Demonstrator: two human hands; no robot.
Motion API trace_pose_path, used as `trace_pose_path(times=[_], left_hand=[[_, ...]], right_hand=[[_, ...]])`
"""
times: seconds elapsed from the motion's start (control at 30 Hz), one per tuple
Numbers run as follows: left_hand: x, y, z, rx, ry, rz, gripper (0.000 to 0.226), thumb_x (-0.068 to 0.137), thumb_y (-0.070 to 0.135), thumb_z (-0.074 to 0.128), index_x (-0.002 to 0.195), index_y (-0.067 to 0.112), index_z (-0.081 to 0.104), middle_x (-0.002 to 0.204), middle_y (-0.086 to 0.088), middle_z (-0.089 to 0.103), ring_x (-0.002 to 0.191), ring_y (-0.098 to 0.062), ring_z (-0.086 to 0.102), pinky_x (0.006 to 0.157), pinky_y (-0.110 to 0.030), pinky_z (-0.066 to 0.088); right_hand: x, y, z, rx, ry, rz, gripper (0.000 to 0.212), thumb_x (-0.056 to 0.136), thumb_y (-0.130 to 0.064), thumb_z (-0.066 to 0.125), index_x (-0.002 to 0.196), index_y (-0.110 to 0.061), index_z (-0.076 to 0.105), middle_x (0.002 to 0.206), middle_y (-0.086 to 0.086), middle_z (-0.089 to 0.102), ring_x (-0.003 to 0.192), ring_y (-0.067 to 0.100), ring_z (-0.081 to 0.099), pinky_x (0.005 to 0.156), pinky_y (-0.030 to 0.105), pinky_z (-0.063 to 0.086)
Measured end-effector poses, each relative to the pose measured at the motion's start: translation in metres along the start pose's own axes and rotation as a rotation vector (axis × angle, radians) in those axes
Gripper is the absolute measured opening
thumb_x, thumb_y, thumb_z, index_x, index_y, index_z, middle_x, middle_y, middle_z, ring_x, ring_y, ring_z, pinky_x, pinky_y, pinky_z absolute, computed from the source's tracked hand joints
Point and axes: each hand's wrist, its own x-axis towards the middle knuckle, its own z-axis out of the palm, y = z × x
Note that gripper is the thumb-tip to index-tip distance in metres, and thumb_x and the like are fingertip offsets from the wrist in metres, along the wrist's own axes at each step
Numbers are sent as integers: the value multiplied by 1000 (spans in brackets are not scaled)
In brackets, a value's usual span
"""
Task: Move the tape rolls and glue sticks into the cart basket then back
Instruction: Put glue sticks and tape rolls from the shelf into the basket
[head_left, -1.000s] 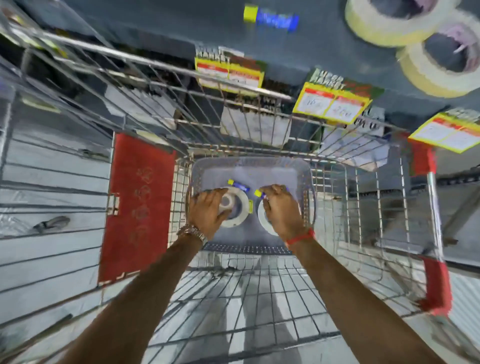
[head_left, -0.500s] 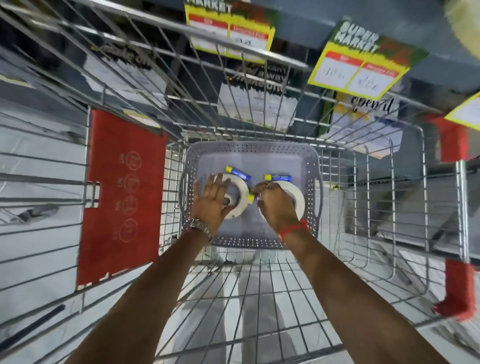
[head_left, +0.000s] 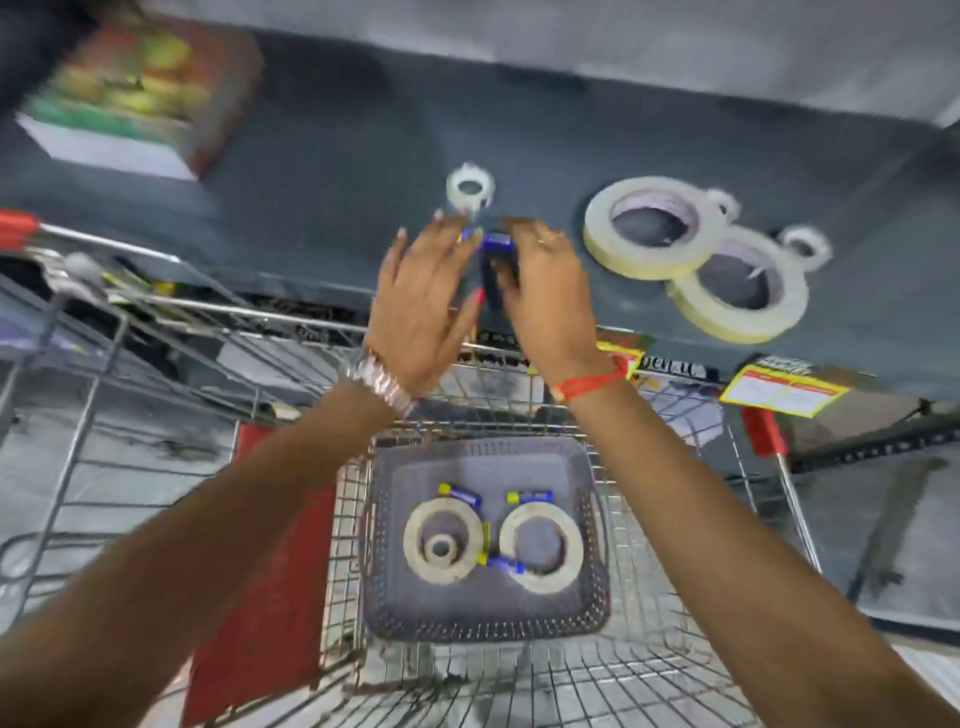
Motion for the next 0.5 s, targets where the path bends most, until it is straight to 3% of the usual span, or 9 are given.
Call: trace_pose_path(times=[0.1, 0.2, 0.27, 0.37, 0.5], left_hand=[[64, -8, 5, 21, -50, -158, 47, 92, 24, 43, 136, 9, 36, 146, -13, 38, 137, -26, 32, 113, -45, 19], [103, -30, 18, 34, -235, -354, 57, 91, 27, 51, 139, 7, 29, 147, -16, 34, 134, -31, 35, 110, -40, 28], [113, -37, 27, -21, -323, -443, 61, 84, 33, 61, 134, 7, 37, 139, -20, 43, 125, -36, 43, 101, -41, 36], [118, -33, 36, -7, -309, -502, 54, 75, 42, 69, 114, 7, 56, 121, -19, 60, 110, -37, 56, 89, -40, 45], [119, -26, 38, 20, -263, -522, 51, 74, 42, 70, 108, 7, 61, 116, -19, 65, 108, -36, 58, 87, -39, 46]], right_hand=[[24, 1, 10, -85, -123, -33, 26, 82, 3, 48, 105, -2, 59, 103, 23, 65, 98, 40, 61, 76, 43, 49], [30, 2, 11, -173, -169, -32, 24, 87, 2, 47, 107, -1, 58, 108, 23, 62, 102, 38, 57, 78, 42, 47], [30, 5, 7, -205, -179, -21, 24, 87, 3, 45, 106, 0, 58, 111, 22, 60, 107, 38, 53, 81, 42, 45], [19, 11, -3, -196, -157, -3, 24, 84, 5, 46, 102, -2, 60, 108, 21, 61, 108, 37, 50, 80, 42, 44], [-11, 18, -12, -107, -22, -43, 30, 78, 7, 55, 104, -3, 65, 102, 21, 66, 98, 39, 54, 80, 41, 47]])
